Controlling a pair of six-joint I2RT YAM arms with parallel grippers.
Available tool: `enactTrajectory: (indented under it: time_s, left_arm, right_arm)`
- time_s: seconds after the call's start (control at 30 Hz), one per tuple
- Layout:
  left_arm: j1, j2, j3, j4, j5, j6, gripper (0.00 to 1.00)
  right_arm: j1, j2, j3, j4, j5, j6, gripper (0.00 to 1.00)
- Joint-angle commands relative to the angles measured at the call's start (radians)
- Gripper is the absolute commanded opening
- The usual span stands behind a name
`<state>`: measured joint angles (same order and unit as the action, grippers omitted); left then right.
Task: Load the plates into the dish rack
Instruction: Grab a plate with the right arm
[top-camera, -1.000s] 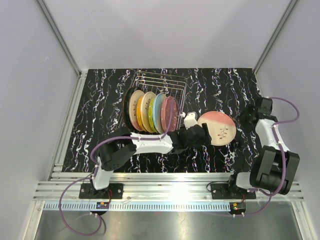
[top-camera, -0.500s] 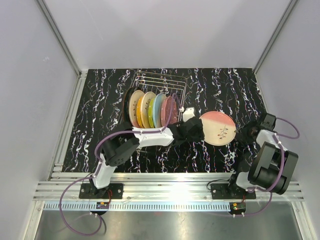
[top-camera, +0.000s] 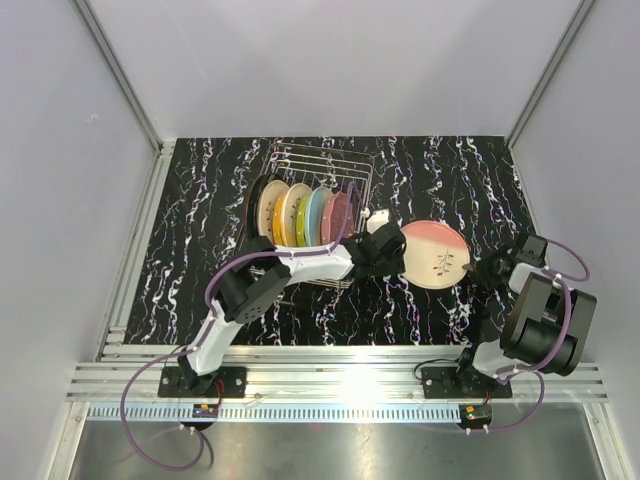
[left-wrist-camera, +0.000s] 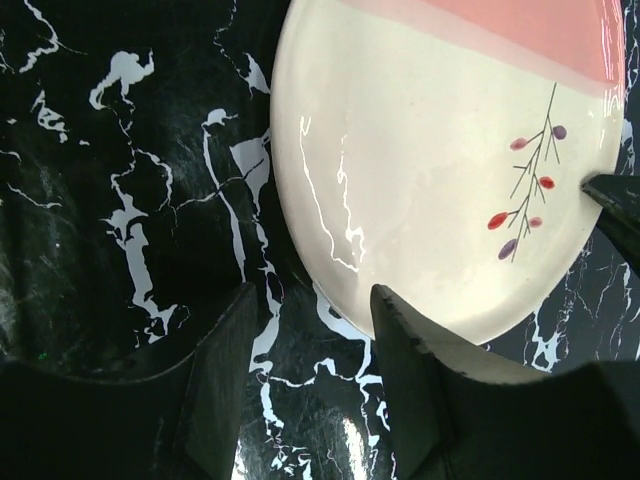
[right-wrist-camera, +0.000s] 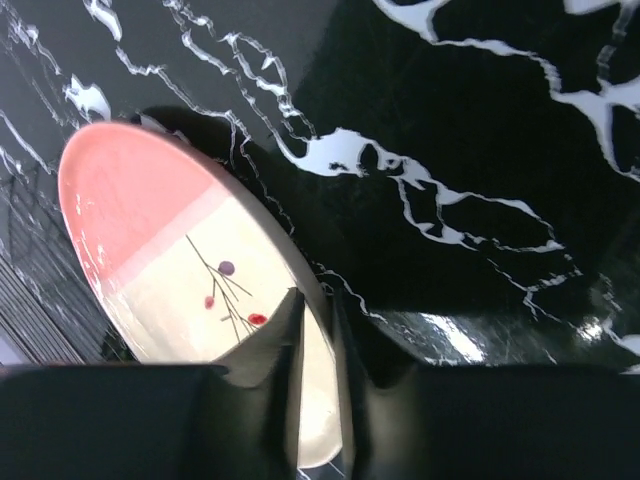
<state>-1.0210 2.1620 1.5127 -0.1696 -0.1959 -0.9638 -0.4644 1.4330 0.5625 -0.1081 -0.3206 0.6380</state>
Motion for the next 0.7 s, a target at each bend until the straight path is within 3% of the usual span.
enactTrajectory:
  time_s: [0.0,0.07,0.23,0.43,0.67]
  left_arm:
    - [0.025,0.013,0.02,-0.027,0.007,0.01,0.53]
    - [0.025,-0.001,0.001,-0.011,0.012,0.008,0.55]
    - [0.025,-0.045,-0.074,0.064,0.068,-0.047,0.77]
    - [0.025,-0.065,-0.135,0.166,0.134,-0.136,0.82]
    - [0.027,-0.024,-0.082,0.188,0.17,-0.187,0.83]
  right_arm:
    - [0.004,0.03,-0.019,0.034,-0.028,-0.02,0.08]
    - [0.004,0.024,-0.015,0.028,-0.032,-0.02,0.0]
    - [0.004,-0.028,-0.021,0.03,-0.077,0.014,0.0]
    - [0.004,-0.077,-0.015,0.01,-0.139,0.025,0.0]
    - [0.004,-0.135,-0.032,-0.014,-0.236,0.043,0.0]
